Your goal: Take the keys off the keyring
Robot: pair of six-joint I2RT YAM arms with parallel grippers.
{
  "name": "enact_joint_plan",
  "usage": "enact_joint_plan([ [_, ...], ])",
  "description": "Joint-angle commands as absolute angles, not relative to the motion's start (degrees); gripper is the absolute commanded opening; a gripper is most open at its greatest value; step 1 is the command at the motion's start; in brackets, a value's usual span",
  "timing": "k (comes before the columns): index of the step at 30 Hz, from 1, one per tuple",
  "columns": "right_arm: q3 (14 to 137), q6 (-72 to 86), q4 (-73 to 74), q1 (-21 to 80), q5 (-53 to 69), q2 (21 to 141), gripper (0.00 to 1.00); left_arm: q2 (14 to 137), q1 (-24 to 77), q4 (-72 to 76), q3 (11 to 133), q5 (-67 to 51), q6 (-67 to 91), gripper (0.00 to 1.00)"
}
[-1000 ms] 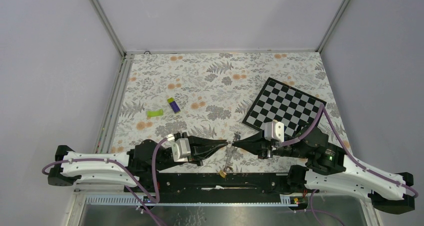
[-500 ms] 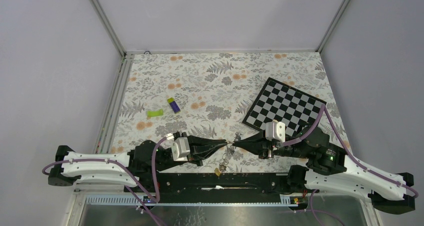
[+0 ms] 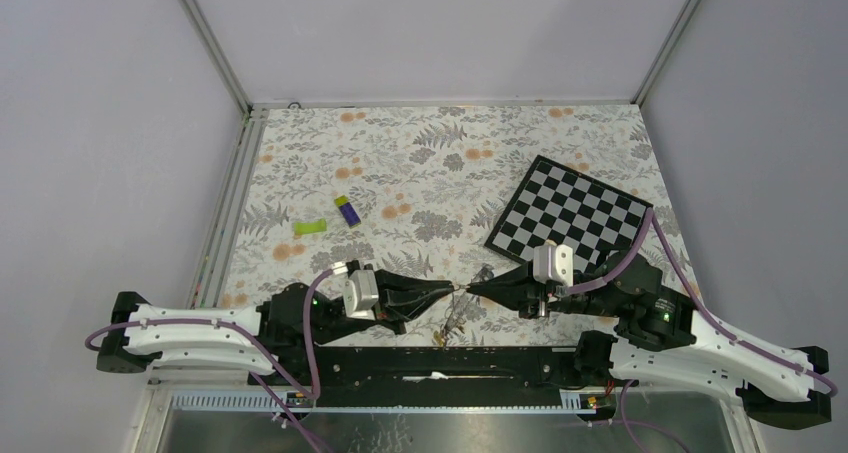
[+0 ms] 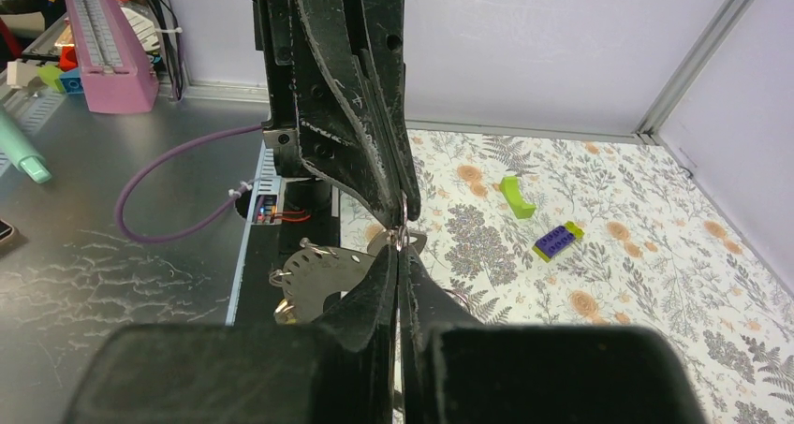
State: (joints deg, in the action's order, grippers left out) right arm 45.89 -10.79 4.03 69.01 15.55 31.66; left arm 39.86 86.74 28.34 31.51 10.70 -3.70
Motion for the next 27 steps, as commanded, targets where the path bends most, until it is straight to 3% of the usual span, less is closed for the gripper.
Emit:
enact_joint_plan([
  [1, 50.4, -11.4, -3.4, 69.1, 16.4, 29.8, 0.0, 40.3, 86.5, 29.7, 30.2, 14.2, -2.7, 0.0],
  [27, 47.2, -10.0, -9.4, 69.1, 16.3, 29.2, 0.0, 44.0, 84.6, 33.4, 30.3, 10.4, -0.8, 0.0],
])
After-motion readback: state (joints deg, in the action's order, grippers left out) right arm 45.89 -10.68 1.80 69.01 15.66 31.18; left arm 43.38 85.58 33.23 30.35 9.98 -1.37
